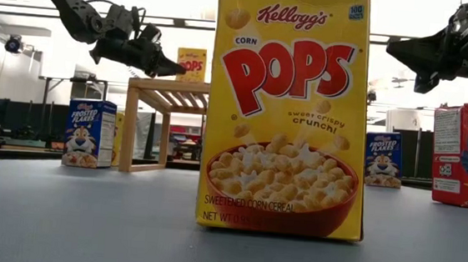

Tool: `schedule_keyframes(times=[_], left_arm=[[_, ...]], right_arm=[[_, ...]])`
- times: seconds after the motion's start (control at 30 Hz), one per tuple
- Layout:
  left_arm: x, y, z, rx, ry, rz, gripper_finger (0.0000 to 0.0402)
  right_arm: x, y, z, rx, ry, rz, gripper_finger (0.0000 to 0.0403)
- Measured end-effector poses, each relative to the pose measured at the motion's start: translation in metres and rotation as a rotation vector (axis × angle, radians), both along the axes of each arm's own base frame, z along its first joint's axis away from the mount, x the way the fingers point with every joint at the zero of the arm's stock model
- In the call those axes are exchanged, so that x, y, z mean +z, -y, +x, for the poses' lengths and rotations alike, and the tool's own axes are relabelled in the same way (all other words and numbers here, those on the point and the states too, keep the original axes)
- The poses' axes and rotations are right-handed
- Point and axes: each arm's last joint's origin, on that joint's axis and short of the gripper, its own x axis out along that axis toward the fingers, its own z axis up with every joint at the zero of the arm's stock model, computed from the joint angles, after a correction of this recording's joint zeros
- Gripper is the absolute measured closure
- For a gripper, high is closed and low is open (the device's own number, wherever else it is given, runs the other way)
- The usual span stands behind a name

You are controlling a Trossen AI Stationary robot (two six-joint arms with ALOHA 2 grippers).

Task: Stack cereal on shelf
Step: Put the left yellow cereal box on the shelf

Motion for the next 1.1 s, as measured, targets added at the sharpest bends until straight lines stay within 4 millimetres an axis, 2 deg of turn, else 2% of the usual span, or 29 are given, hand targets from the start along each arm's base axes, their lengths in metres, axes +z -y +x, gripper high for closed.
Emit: schedule_keyframes(times=[0.27, 0.6, 1.1], left_arm=[[-0.01, -0.003, 0.001, 0.015, -0.036, -0.018, 0.0208], [-0.011, -0.004, 0.001, 0.025, -0.028, -0.075, 0.0205], [-0.015, -0.004, 0.001, 0.038, -0.032, -0.129, 0.0119]], right_arm=[[0.0, 0.0, 0.0, 0.0, 0.0, 0.0, 0.038], [0.0, 0.0, 0.0, 0.0, 0.001, 0.0, 0.038], [0.0, 0.0, 0.0, 0.0, 0.001, 0.001, 0.038]])
